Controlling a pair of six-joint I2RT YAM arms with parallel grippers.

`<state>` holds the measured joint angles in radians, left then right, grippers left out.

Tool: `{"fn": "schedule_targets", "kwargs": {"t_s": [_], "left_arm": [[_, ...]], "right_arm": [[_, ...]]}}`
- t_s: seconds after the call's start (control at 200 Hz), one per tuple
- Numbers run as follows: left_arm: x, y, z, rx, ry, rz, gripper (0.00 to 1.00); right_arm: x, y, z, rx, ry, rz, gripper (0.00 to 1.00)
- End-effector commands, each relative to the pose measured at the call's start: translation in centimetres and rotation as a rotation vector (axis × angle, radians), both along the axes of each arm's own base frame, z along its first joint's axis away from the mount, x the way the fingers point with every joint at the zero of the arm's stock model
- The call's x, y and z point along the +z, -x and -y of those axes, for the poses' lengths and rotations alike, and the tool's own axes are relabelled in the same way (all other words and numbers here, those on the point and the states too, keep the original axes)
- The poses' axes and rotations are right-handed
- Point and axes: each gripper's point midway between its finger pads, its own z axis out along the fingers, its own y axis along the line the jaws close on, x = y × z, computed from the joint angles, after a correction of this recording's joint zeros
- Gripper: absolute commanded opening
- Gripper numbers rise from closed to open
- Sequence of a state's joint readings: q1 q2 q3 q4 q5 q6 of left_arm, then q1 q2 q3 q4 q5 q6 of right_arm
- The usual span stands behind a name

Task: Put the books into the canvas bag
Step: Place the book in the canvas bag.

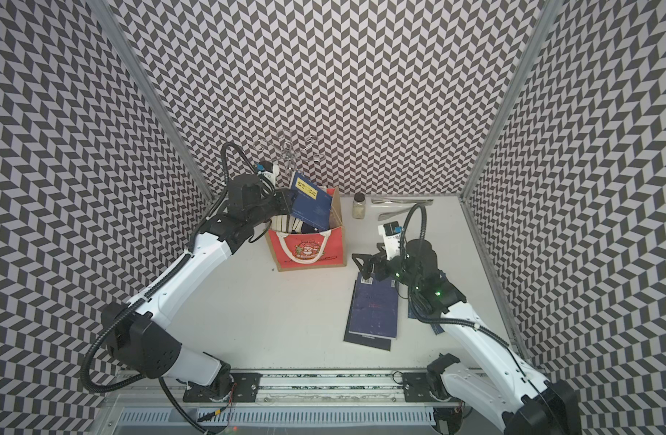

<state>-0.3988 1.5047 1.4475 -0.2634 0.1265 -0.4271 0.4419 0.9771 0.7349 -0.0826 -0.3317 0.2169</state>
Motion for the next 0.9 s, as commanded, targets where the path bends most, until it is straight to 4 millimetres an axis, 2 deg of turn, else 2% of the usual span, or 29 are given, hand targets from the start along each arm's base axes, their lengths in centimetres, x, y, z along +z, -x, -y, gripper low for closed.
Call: {"fn": "schedule_targets", "kwargs": {"t_s": [0.0, 0.115, 0.335, 0.441, 0.556, 0.611, 0.716, 0.896], "left_arm": [[1.3, -0.5, 0.8, -0.015, 0.05, 0.052, 0.0], [0.2, -0.9, 0.4, 0.025, 0.019, 0.034, 0.0], [-1.2, -1.9, -2.3, 0.225, -0.109, -0.015, 0.0], [-1.2, -2.1, -3.4, 0.3, -0.155, -0.027, 0.0], [-0.8, -1.9, -3.0, 0.296, -0.168, -0.015, 0.0], [-0.5, -1.7, -2.3, 0.267, -0.163, 0.002, 0.0], [0.2, -1.3, 0.5, 0.127, -0.13, 0.046, 0.0], [-0.7, -1.1, 4.5, 0.059, -0.172, 0.049, 0.0]], "right_arm": [[0.6, -0.3, -0.1, 0.008, -0.009, 0.035, 1.0], [0.5, -0.3, -0.1, 0.008, -0.009, 0.033, 1.0], [0.3, -0.2, -0.2, 0.014, -0.009, 0.03, 0.99], [0.3, -0.2, -0.3, 0.018, -0.011, 0.029, 0.99], [0.4, -0.3, -0.3, 0.02, -0.011, 0.029, 1.0], [0.4, -0.3, -0.4, 0.023, -0.012, 0.03, 0.99], [0.4, -0.3, -0.4, 0.024, -0.013, 0.028, 1.0], [0.4, -0.3, -0.3, 0.02, -0.011, 0.028, 0.99]]}}
